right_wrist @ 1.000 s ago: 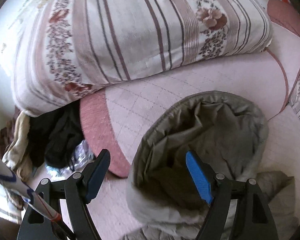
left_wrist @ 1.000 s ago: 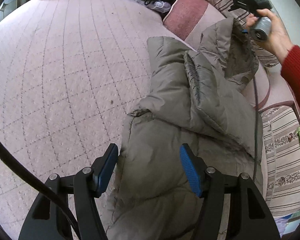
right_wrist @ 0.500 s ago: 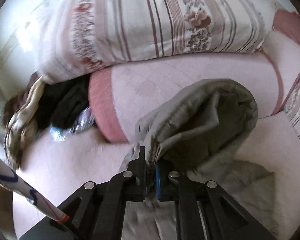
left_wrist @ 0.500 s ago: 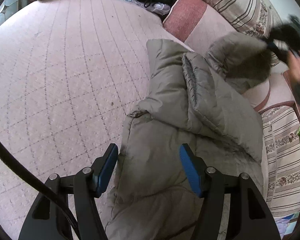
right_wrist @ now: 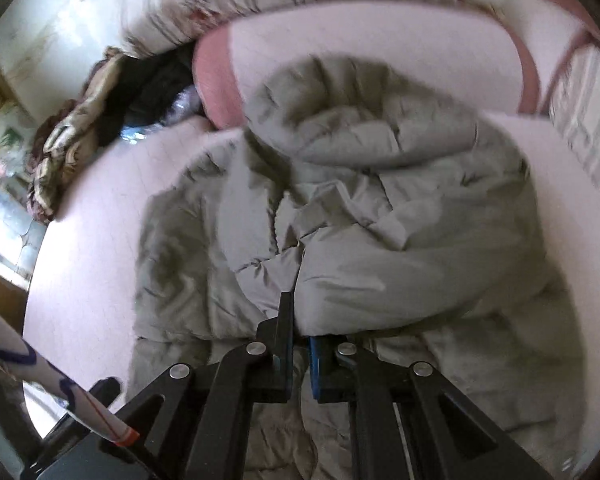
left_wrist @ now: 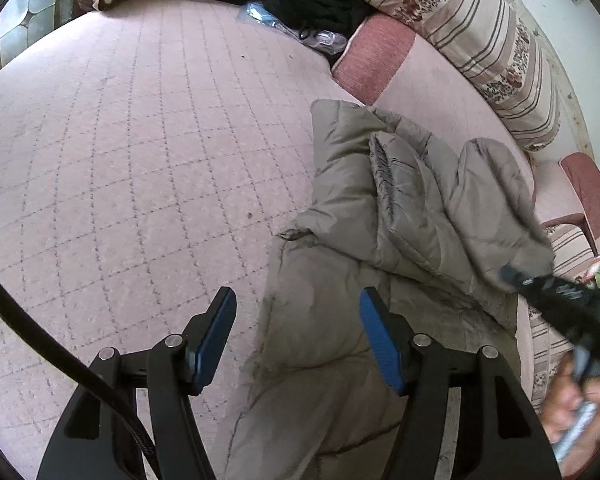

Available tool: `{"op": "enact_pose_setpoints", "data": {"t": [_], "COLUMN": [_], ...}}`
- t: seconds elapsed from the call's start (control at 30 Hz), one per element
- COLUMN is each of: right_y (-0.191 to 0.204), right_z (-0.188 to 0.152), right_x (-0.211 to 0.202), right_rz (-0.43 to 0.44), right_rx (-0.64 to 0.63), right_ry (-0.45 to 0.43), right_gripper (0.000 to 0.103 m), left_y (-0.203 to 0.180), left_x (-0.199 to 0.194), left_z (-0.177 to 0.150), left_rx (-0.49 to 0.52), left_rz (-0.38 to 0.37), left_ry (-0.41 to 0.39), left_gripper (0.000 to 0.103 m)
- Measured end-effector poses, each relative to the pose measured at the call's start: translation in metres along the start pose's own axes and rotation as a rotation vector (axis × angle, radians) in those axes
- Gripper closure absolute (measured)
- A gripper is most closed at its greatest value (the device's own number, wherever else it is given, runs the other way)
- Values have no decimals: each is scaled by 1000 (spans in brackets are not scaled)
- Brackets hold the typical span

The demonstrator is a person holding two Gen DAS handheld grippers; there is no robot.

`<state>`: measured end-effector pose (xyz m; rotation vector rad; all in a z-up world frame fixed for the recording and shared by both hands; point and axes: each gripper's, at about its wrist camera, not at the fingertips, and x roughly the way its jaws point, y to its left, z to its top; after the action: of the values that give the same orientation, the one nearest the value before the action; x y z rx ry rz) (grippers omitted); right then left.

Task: Fold large clothes

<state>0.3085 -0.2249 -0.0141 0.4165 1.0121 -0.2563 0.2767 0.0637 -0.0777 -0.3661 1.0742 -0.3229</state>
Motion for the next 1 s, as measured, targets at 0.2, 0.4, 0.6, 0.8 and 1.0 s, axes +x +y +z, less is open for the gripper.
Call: {"op": "enact_pose_setpoints", "data": {"t": [0.2,0.4,0.6,0.8,1.0], "right_y": [-5,-3,-5,-23,-24], "right_z": [-15,-13,-27,-8,46], "right_x": [59,47,-3,-51,-23], "right_rz": [15,13,-19,-64,-264], "right_rx": [105,56,-51,-30,7], "right_ry": [63,23,-18,-154,-267], "right_gripper": [97,87,63,63,50], "left_y": [4,4,5,1,-2], "left_x": [2,2,-2,-4,-2], "left_z": [3,1,2,1,-1], "left_rx": [-15,-12,-25,-12,12], "left_rz": [12,15,15,41,71], "left_ry": [-1,6,-1,-4,-9], "left_gripper": [40,40,40,40,40]}}
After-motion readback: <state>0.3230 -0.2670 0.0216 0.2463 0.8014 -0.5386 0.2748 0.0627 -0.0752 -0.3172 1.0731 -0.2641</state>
